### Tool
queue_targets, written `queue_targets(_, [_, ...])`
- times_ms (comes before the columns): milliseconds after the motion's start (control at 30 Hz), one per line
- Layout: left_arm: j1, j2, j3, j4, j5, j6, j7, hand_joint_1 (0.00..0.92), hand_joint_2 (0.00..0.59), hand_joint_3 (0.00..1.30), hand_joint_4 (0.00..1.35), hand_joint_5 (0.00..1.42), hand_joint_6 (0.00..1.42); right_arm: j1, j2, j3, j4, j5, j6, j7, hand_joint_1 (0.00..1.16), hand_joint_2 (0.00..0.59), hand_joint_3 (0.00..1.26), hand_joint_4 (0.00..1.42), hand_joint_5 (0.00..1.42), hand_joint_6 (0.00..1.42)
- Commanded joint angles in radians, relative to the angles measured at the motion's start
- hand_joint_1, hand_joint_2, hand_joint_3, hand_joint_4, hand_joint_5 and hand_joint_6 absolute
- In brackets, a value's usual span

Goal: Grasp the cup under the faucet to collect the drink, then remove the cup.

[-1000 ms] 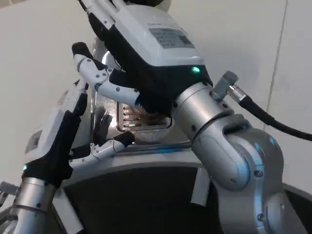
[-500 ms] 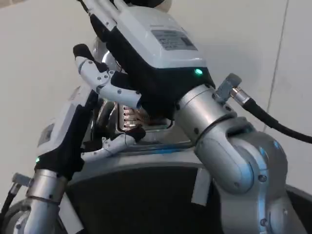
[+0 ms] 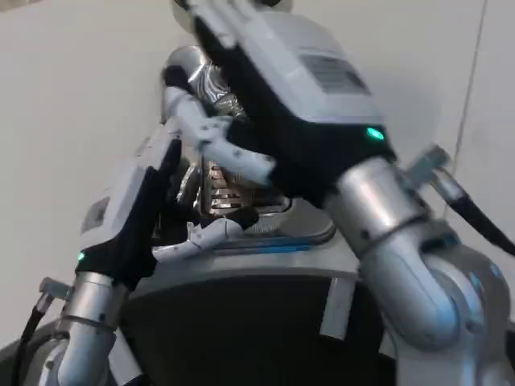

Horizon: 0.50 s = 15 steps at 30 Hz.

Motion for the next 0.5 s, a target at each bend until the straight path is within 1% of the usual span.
queue_targets(33, [-0.015, -0.012, -0.009, 0.017, 0.002, 0.007, 0.012, 0.371, 0.059, 0.00, 0.00, 0.03, 0.05, 0.070, 0.004, -0.028, -0.067, -0.009, -0.046, -0.088, 0.15, 0.586, 0.00, 0.00, 0.00, 0.00])
queue_targets(100, [-0.020, -0.018, -0.012, 0.020, 0.002, 0.008, 0.013, 0.370, 0.059, 0.00, 0.00, 0.03, 0.05, 0.109, 0.010, -0.049, -0.105, -0.009, -0.053, -0.119, 0.16, 0.586, 0.00, 0.00, 0.00, 0.00])
queue_targets(167, [-0.025, -0.023, -0.014, 0.024, 0.001, 0.010, 0.012, 0.370, 0.059, 0.00, 0.00, 0.03, 0.05, 0.143, 0.005, -0.063, -0.150, -0.024, -0.066, -0.132, 0.16, 0.586, 0.00, 0.00, 0.00, 0.00])
queue_targets(267, [-0.036, -0.031, -0.016, 0.034, 0.004, 0.013, 0.019, 0.369, 0.059, 0.00, 0.00, 0.03, 0.05, 0.190, -0.014, -0.097, -0.231, -0.057, -0.073, -0.097, 0.16, 0.586, 0.00, 0.00, 0.00, 0.00])
queue_targets(367, [-0.046, -0.034, -0.019, 0.043, 0.010, 0.016, 0.024, 0.365, 0.061, 0.00, 0.00, 0.03, 0.05, 0.230, -0.025, -0.132, -0.279, -0.070, -0.075, -0.056, 0.17, 0.586, 0.00, 0.00, 0.00, 0.00])
queue_targets(467, [-0.056, -0.037, -0.023, 0.053, 0.016, 0.020, 0.030, 0.360, 0.062, 0.00, 0.00, 0.05, 0.06, 0.318, -0.053, -0.179, -0.340, -0.078, -0.093, -0.027, 0.17, 0.586, 0.00, 0.00, 0.00, 0.00])
queue_targets(500, [-0.059, -0.038, -0.024, 0.057, 0.017, 0.021, 0.032, 0.360, 0.062, 0.00, 0.00, 0.05, 0.06, 0.351, -0.064, -0.194, -0.358, -0.078, -0.102, -0.019, 0.20, 0.586, 0.00, 0.00, 0.00, 0.00])
